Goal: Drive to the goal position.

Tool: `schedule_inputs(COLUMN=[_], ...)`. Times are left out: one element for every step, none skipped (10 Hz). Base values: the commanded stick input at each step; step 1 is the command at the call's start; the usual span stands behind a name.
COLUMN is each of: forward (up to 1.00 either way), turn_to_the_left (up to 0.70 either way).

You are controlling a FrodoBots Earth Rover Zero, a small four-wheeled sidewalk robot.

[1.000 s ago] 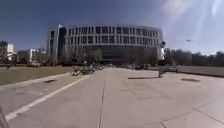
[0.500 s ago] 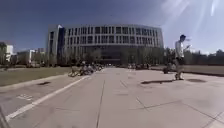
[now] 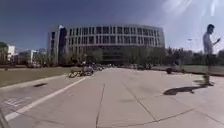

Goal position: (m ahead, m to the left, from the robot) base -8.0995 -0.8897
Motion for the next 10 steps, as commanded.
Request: schedule_inputs(forward=[0.7,0.7,0.7,0.7,0.7,0.7,0.7,0.7,0.7,0.7], turn_to_the_left=[0.01,0.0,0.0,0.0,0.0,0.0,0.0,0.0,0.0,0.0])
